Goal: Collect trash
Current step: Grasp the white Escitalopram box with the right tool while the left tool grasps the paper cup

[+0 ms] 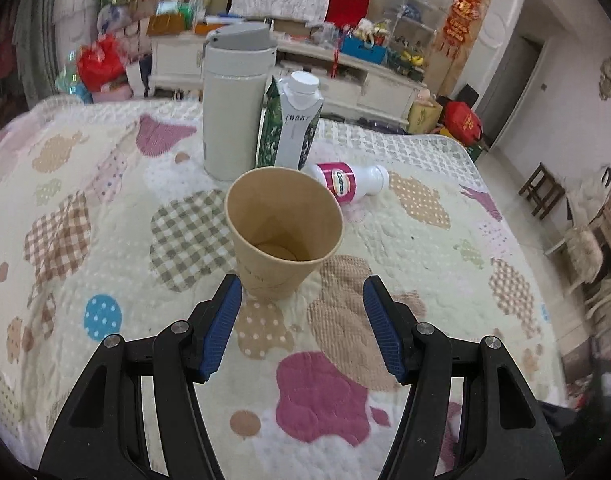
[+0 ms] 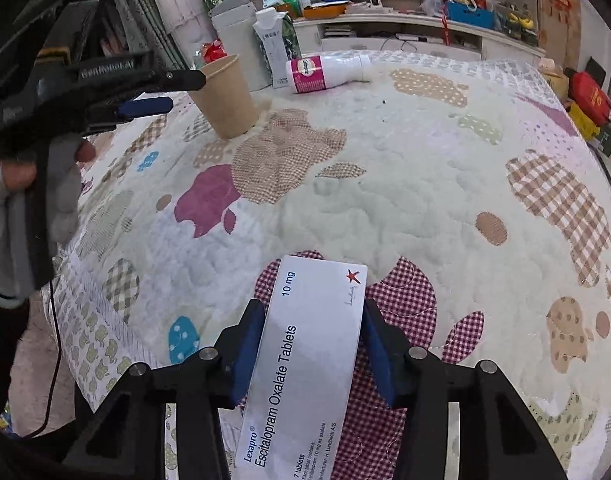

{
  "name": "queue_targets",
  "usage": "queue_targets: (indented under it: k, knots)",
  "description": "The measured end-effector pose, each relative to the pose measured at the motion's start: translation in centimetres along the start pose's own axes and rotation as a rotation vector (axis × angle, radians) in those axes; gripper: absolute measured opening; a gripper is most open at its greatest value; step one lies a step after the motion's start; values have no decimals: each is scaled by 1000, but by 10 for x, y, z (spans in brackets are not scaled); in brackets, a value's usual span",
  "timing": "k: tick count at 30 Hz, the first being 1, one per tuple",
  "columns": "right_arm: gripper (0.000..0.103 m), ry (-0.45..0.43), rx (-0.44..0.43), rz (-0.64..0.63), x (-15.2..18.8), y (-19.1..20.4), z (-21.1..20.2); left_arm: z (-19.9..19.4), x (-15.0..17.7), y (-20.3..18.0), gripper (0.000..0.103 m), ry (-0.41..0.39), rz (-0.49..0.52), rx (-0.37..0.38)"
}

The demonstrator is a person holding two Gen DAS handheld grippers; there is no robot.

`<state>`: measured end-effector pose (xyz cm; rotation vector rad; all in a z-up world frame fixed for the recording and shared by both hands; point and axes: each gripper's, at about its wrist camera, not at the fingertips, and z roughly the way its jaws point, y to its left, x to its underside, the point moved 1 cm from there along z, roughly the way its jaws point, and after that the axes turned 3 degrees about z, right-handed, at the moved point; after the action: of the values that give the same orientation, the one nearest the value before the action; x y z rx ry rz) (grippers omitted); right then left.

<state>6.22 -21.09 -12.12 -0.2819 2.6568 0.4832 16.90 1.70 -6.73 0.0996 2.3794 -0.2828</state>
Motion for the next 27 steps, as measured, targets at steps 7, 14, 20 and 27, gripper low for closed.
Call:
queue_targets:
  k: [7,14,20,27]
  knots:
    - [47,6,-24,12,-2,-2,2,29,0,9,69,-89,19,-23]
    - [47,10,-25,4,-6,-1,5,59,-14,22,73,-65,-53,16]
    - [47,9,-29,2,-8,-1,6,63,-16,25,70,-51,-96,66]
    - [47,-29,-18,16,-10,-8,-7,35,-10,-13,67,3,3,70]
